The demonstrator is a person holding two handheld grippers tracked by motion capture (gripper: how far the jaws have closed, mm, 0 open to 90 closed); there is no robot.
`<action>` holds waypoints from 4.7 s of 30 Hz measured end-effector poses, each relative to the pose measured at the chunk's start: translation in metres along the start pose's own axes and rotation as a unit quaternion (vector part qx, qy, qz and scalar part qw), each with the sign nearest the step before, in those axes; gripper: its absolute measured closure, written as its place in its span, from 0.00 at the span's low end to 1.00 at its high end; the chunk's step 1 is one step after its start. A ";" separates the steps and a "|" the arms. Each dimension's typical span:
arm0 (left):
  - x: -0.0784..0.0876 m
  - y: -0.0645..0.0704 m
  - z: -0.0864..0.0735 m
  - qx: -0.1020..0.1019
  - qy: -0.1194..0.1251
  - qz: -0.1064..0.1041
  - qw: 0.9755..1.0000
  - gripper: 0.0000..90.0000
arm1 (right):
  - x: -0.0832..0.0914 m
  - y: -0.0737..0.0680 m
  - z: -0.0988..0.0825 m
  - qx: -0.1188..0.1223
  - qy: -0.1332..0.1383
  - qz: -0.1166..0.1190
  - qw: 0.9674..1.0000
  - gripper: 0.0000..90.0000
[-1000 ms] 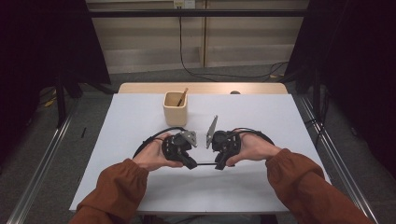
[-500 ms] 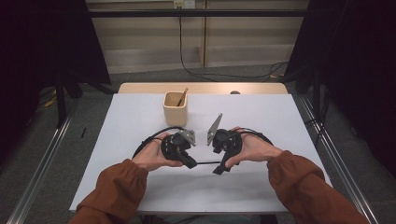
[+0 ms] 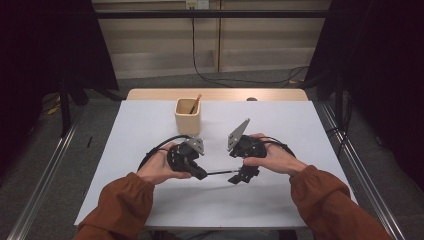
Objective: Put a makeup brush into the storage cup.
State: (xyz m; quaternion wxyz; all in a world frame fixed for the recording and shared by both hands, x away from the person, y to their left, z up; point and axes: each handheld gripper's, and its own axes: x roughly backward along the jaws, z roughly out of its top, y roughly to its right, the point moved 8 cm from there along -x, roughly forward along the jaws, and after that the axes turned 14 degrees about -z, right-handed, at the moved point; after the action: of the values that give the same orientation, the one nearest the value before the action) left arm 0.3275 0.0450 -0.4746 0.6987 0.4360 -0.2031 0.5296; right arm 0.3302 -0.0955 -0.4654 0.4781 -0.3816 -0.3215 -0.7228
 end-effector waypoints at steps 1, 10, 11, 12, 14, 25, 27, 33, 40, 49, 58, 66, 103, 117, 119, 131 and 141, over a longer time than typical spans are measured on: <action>0.001 0.000 -0.001 -0.002 -0.001 0.000 1.000 0.95 | 0.000 0.001 -0.002 -0.004 0.001 -0.003 1.000 0.07; 0.009 0.001 -0.006 0.003 0.014 0.012 1.000 0.95 | 0.010 0.009 -0.012 -0.036 0.039 -0.017 0.998 0.06; 0.010 0.001 -0.007 0.002 0.016 0.011 1.000 0.95 | 0.013 0.010 -0.012 -0.041 0.049 -0.020 0.998 0.06; 0.011 0.001 -0.008 0.004 0.017 0.012 1.000 0.95 | 0.015 0.010 -0.013 -0.047 0.054 -0.021 0.997 0.06; 0.012 0.001 -0.009 0.005 0.021 0.012 1.000 0.95 | 0.017 0.011 -0.016 -0.053 0.065 -0.022 0.996 0.07; 0.020 0.003 -0.015 0.008 0.056 0.018 0.998 0.95 | 0.028 0.011 -0.031 -0.086 0.107 -0.027 0.990 0.07; 0.021 0.004 -0.017 0.010 0.065 0.017 0.998 0.95 | 0.030 0.010 -0.033 -0.089 0.113 -0.028 0.989 0.07; 0.022 0.005 -0.022 0.015 0.093 0.020 0.995 0.95 | 0.035 0.008 -0.040 -0.107 0.135 -0.032 0.985 0.06; 0.025 0.007 -0.025 0.014 0.114 0.024 0.993 0.95 | 0.035 0.006 -0.043 -0.123 0.154 -0.039 0.980 0.06; 0.027 0.006 -0.029 0.017 0.134 0.032 0.990 0.95 | 0.040 -0.001 -0.047 -0.129 0.170 -0.030 0.977 0.05; 0.031 0.011 -0.032 0.019 0.164 0.032 0.986 0.95 | 0.044 -0.001 -0.052 -0.160 0.207 -0.056 0.964 0.04; 0.033 0.014 -0.032 0.013 0.189 0.040 0.981 0.95 | 0.052 0.003 -0.053 -0.195 0.262 -0.060 0.943 0.03; 0.035 0.020 -0.021 -0.028 0.320 0.068 0.944 0.95 | 0.052 0.001 -0.048 -0.201 0.323 -0.078 0.921 0.03; 0.034 0.024 -0.012 -0.037 0.355 0.060 0.932 0.95 | 0.054 -0.001 -0.042 -0.198 0.322 -0.088 0.922 0.08; 0.034 0.024 -0.010 -0.039 0.359 0.061 0.930 0.95 | 0.054 0.000 -0.041 -0.199 0.319 -0.102 0.921 0.10; 0.032 0.022 -0.003 -0.050 0.361 0.066 0.929 0.95 | 0.056 0.001 -0.025 -0.208 0.340 -0.087 0.913 0.17; 0.030 0.023 0.018 -0.070 0.360 0.060 0.928 0.95 | 0.066 0.006 -0.012 -0.204 0.348 -0.081 0.912 0.26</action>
State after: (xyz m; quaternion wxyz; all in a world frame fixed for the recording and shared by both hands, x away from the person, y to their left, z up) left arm 0.3197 0.0485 -0.4338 0.7206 0.1533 0.0000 0.6762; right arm 0.3165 -0.1367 -0.4146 0.4116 -0.1681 -0.0105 -0.8957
